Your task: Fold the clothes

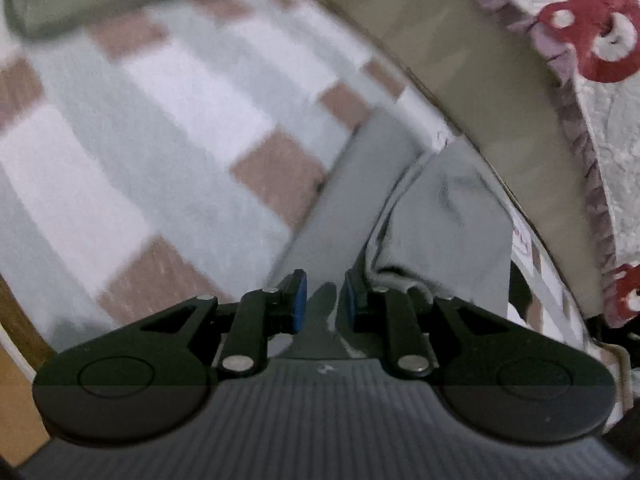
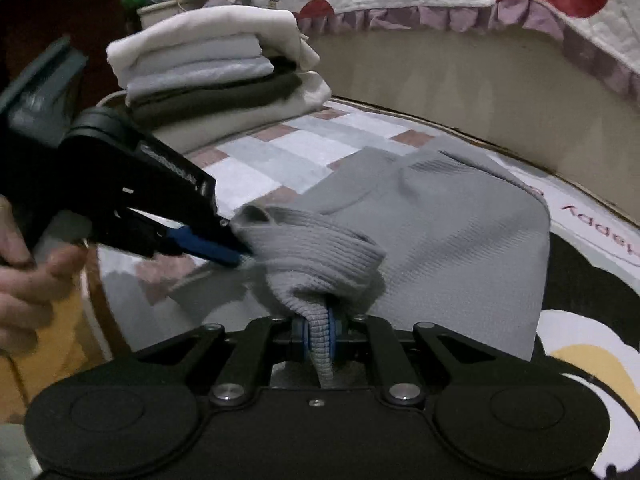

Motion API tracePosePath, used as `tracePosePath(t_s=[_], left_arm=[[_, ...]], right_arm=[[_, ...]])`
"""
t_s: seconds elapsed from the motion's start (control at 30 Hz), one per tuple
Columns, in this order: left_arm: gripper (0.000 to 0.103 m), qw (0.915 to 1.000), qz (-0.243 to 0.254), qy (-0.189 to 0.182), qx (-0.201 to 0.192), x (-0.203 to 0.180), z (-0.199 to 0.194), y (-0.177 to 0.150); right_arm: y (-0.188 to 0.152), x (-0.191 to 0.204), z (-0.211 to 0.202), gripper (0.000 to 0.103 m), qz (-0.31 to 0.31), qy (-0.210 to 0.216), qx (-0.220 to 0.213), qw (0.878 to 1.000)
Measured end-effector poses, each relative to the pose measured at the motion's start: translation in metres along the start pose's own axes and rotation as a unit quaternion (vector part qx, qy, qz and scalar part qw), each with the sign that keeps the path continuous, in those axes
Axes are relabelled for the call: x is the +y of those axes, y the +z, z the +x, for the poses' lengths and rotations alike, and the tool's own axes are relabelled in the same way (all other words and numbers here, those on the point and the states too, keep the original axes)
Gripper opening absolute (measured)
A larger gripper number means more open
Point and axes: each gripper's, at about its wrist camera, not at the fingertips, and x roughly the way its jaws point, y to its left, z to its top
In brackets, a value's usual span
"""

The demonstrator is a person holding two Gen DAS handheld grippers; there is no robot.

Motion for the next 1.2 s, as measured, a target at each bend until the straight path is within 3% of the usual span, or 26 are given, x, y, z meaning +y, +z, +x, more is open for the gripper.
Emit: tracePosePath(t_s=[0.1, 0.17, 0.23, 0.37, 0.43, 0.53, 0.57, 0.63, 0.67, 0.7, 0.73, 0.8, 0.9, 1.03, 1.1, 1.13, 1.17, 1.2], left_arm=[[0.018, 0.9987, -0.038, -0.032, -0.013, 0.004, -0.015, 0.009], [0.019, 0.9991, -0.022, -0.029, -0.023, -0.002, -0.028, 0.011], [0.026, 0.9992, 0.033, 0.000, -0.022, -0.018, -0.038, 0.008], [0.043, 0.9927, 0.116, 0.033, -0.008, -0.047, -0.045, -0.005], [0.044, 0.9902, 0.135, 0.033, -0.002, -0.055, -0.044, -0.012], [0.057, 0.9873, 0.154, 0.039, 0.000, -0.065, -0.032, -0.022], [0.062, 0.9858, 0.161, 0.048, 0.004, -0.068, -0.025, -0.026], [0.064, 0.9795, 0.188, 0.068, 0.028, -0.074, -0.006, -0.035], [0.059, 0.9750, 0.205, 0.080, 0.034, -0.076, -0.001, -0.040], [0.030, 0.9700, 0.222, 0.091, 0.041, -0.078, 0.005, -0.044], [0.013, 0.9648, 0.238, 0.102, 0.046, -0.080, 0.009, -0.048], [0.012, 0.9618, 0.253, 0.096, 0.042, -0.080, 0.005, -0.050], [0.012, 0.9639, 0.249, 0.089, 0.027, -0.081, -0.007, -0.046], [0.012, 0.9673, 0.242, 0.073, 0.023, -0.079, -0.014, -0.047], [0.012, 0.9693, 0.235, 0.068, 0.025, -0.078, -0.014, -0.051], [0.012, 0.9715, 0.227, 0.065, 0.025, -0.076, -0.015, -0.050], [0.012, 0.9735, 0.218, 0.062, 0.026, -0.075, -0.016, -0.050], [0.012, 0.9755, 0.210, 0.058, 0.026, -0.073, -0.017, -0.049]], right_arm=[[-0.002, 0.016, -0.001, 0.018, -0.035, -0.002, -0.010, 0.999], [-0.005, 0.026, -0.003, 0.027, -0.069, -0.004, -0.010, 0.998], [-0.005, 0.037, -0.003, 0.034, -0.097, -0.003, -0.009, 0.995], [0.000, 0.043, -0.029, 0.038, -0.079, 0.067, -0.019, 0.994], [0.004, 0.026, -0.047, 0.038, -0.019, 0.070, -0.002, 0.997], [0.001, -0.015, -0.073, 0.040, 0.085, 0.048, 0.014, 0.995], [-0.002, -0.030, -0.081, 0.040, 0.122, 0.036, 0.017, 0.992], [-0.015, -0.065, -0.086, 0.041, 0.208, 0.002, 0.035, 0.978], [-0.022, -0.080, -0.087, 0.043, 0.243, -0.007, 0.042, 0.969], [-0.029, -0.095, -0.087, 0.043, 0.277, -0.015, 0.050, 0.959], [-0.034, -0.105, -0.087, 0.043, 0.301, -0.017, 0.056, 0.952], [-0.043, -0.117, -0.087, 0.043, 0.339, -0.015, 0.062, 0.938], [-0.049, -0.125, -0.083, 0.043, 0.381, 0.008, 0.071, 0.922], [-0.074, -0.141, -0.066, 0.045, 0.488, 0.038, 0.059, 0.870], [-0.079, -0.142, -0.054, 0.045, 0.512, 0.046, 0.039, 0.857], [-0.077, -0.138, -0.050, 0.040, 0.501, 0.053, 0.041, 0.863], [-0.075, -0.135, -0.046, 0.025, 0.489, 0.060, 0.043, 0.869], [-0.072, -0.127, -0.049, 0.022, 0.463, 0.057, 0.051, 0.883]])
